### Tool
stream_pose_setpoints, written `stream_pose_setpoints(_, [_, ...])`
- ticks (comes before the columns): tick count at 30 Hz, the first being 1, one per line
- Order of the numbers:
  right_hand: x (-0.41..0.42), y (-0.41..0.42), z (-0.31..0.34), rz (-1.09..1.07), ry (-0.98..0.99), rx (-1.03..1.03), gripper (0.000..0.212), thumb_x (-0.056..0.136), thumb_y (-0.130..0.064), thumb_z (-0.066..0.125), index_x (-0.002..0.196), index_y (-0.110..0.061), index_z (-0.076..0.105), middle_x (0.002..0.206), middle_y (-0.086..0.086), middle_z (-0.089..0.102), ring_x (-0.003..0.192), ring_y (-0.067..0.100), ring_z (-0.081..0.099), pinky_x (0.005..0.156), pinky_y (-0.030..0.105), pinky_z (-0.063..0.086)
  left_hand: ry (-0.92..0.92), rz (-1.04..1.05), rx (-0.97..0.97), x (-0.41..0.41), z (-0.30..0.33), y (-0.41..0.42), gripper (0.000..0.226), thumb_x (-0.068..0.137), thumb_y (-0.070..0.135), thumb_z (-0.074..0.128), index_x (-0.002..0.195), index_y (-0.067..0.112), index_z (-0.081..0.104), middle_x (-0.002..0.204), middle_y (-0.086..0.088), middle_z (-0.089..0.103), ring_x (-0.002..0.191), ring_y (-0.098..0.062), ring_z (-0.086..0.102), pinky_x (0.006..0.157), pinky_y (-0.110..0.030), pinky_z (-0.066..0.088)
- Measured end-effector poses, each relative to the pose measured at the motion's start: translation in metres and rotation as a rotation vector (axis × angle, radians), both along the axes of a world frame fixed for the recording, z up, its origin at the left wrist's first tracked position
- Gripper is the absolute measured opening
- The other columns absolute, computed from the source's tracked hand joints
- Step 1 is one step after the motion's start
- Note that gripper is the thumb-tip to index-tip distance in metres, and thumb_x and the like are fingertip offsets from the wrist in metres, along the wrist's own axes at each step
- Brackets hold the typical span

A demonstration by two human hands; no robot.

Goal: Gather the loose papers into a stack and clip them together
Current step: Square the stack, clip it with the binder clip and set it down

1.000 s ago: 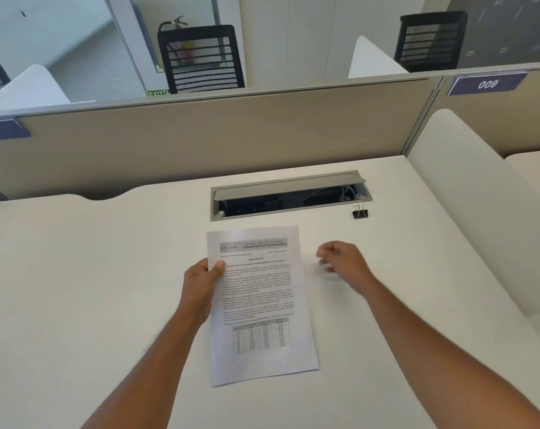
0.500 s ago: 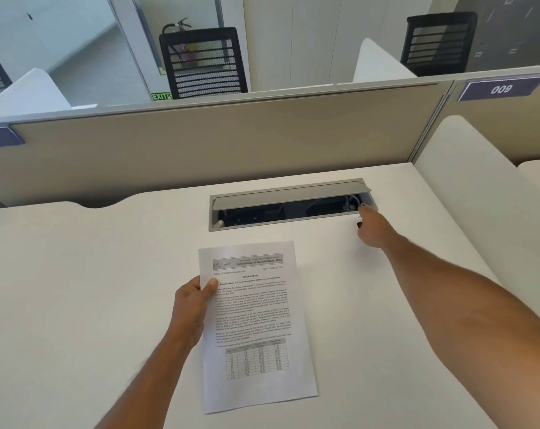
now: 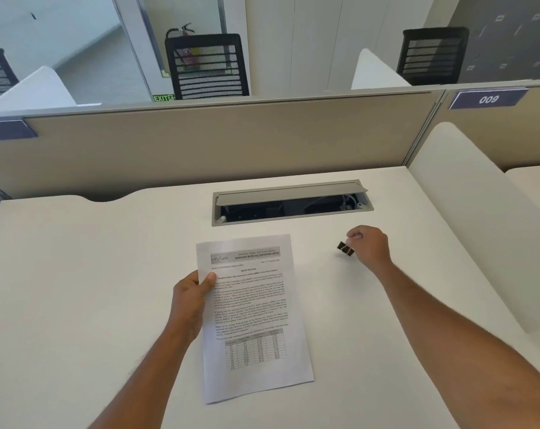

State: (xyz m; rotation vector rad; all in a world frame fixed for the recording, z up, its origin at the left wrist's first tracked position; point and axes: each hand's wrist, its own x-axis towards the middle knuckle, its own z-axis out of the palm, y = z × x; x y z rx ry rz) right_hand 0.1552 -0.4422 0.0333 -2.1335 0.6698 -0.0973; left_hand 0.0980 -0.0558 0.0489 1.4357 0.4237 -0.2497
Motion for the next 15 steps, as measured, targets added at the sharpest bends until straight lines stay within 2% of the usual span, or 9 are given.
stream_pose_setpoints(3, [-0.028, 0.033, 0.024, -0.062, -0.057, 0.472, 0.019, 0.082, -0.003, 0.074, 0.095, -0.017, 0.073, 0.084, 0.006, 0.072, 0.084, 0.019, 0.063, 0.073, 0.028, 0.048, -0.02, 0.008, -0.009, -0.009, 0.009, 0.002, 0.018, 0.098, 0.011, 0.06, 0.108, 0.002, 0.072, 0.1, -0.017, 0.078, 0.091, -0.037, 0.076, 0.078, -0.047, 0.061])
stream_pose_setpoints(5, [-0.05, 0.057, 0.036, -0.053, -0.065, 0.774, 0.024, 0.087, 0.002, 0.07, 0.103, -0.015, 0.07, 0.09, 0.01, 0.071, 0.09, 0.021, 0.064, 0.086, 0.045, 0.055, -0.03, 0.01, -0.012, -0.015, 0.014, 0.003, 0.018, 0.099, 0.012, 0.06, 0.109, 0.003, 0.072, 0.099, -0.017, 0.078, 0.09, -0.036, 0.076, 0.077, -0.047, 0.062])
stream_pose_setpoints(7, [-0.072, 0.081, 0.043, -0.031, -0.11, 1.02, 0.029, 0.089, 0.009, 0.063, 0.112, -0.009, 0.066, 0.094, 0.018, 0.07, 0.092, 0.028, 0.067, 0.09, 0.056, 0.056, -0.037, 0.011, -0.004, -0.023, 0.02, 0.004, 0.019, 0.099, 0.013, 0.06, 0.109, 0.004, 0.073, 0.1, -0.016, 0.079, 0.09, -0.036, 0.076, 0.08, -0.049, 0.061])
stream_pose_setpoints(9, [-0.091, 0.101, 0.047, -0.016, -0.146, 1.196, 0.032, 0.091, 0.011, 0.059, 0.119, -0.004, 0.061, 0.102, 0.027, 0.069, 0.096, 0.037, 0.067, 0.09, 0.058, 0.056, -0.048, 0.01, 0.007, -0.03, 0.025, 0.005, 0.02, 0.099, 0.014, 0.06, 0.11, 0.005, 0.073, 0.101, -0.015, 0.079, 0.092, -0.036, 0.076, 0.082, -0.051, 0.061])
stream_pose_setpoints(11, [-0.109, 0.121, 0.053, 0.005, -0.156, 1.299, 0.033, 0.092, 0.011, 0.058, 0.122, -0.002, 0.058, 0.112, 0.032, 0.067, 0.105, 0.042, 0.066, 0.087, 0.055, 0.058, -0.063, 0.005, 0.019, -0.039, 0.031, 0.005, 0.02, 0.1, 0.015, 0.059, 0.109, 0.006, 0.074, 0.1, -0.014, 0.079, 0.091, -0.036, 0.076, 0.082, -0.052, 0.061])
stream_pose_setpoints(15, [-0.133, 0.157, 0.066, 0.044, -0.164, 1.307, 0.033, 0.091, 0.01, 0.06, 0.122, -0.001, 0.058, 0.115, 0.03, 0.069, 0.101, 0.04, 0.069, 0.086, 0.047, 0.06, -0.085, 0.007, 0.035, -0.056, 0.043, 0.001, 0.019, 0.1, 0.016, 0.059, 0.108, 0.008, 0.074, 0.098, -0.011, 0.079, 0.088, -0.034, 0.077, 0.08, -0.052, 0.062])
